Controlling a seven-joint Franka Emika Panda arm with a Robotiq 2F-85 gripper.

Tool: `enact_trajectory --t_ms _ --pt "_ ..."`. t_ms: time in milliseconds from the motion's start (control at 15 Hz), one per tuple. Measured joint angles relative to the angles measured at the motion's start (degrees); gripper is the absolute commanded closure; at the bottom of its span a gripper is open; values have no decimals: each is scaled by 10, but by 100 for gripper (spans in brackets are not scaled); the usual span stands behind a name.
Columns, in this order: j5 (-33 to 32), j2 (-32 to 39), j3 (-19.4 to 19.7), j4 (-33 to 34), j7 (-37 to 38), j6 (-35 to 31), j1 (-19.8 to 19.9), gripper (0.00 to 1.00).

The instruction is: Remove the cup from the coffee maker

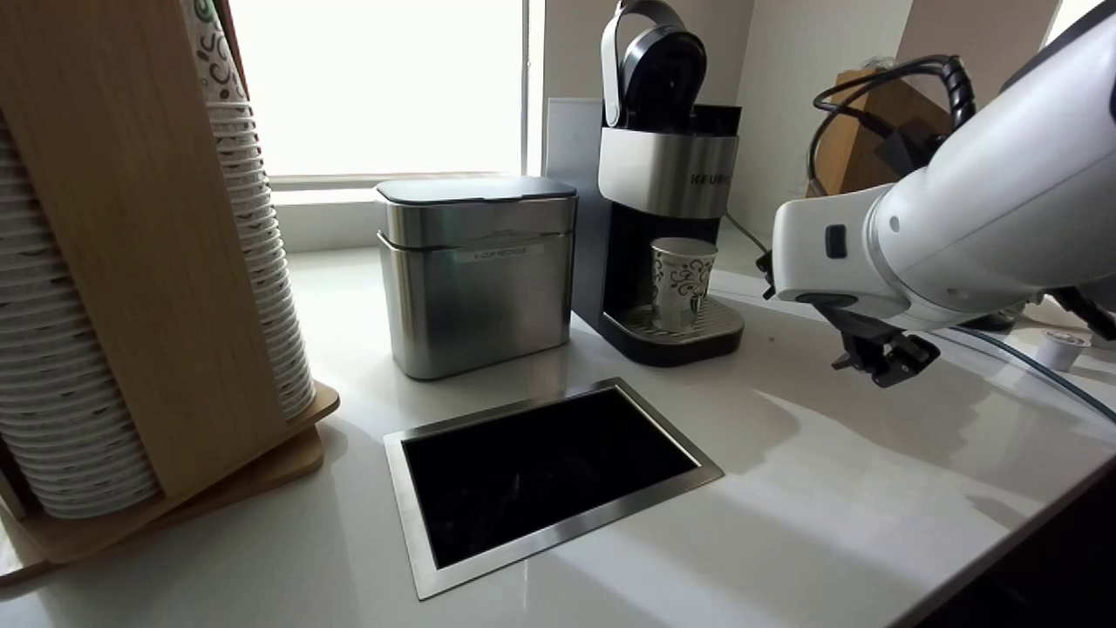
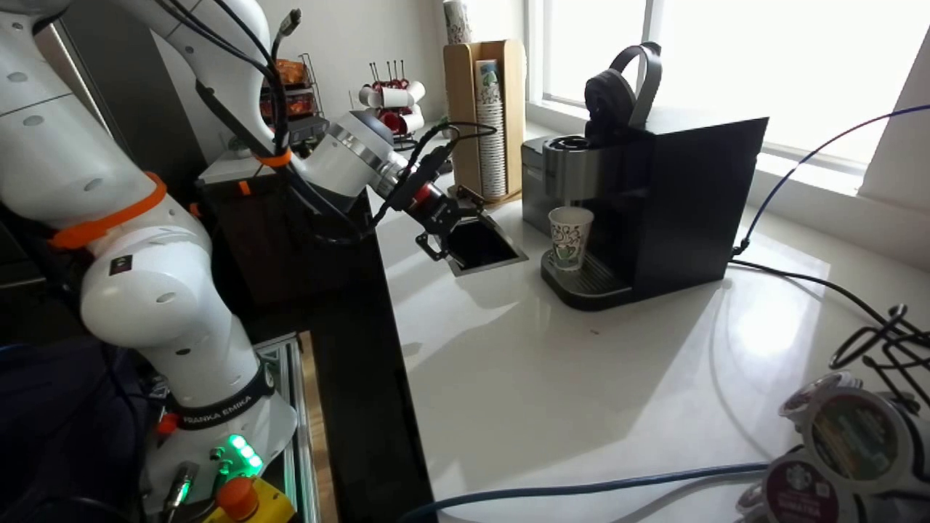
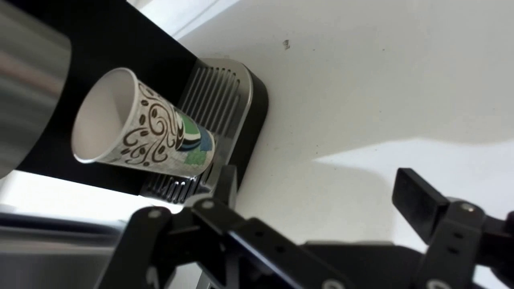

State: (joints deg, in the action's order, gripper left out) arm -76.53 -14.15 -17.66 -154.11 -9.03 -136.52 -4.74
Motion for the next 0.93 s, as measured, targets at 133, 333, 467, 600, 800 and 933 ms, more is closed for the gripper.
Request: enact_trajectory --t_ms 133,333,467,600,800,933 --pt "4 0 6 3 -6 5 -12 0" --pt "6 14 23 11 -57 5 -39 0" --pt "36 33 26 28 -126 8 -58 0" --pt "78 53 25 51 -201 28 -77 0" --pt "130 77 24 88 -306 93 -97 0" --pt "134 93 21 111 -351 150 -102 0"
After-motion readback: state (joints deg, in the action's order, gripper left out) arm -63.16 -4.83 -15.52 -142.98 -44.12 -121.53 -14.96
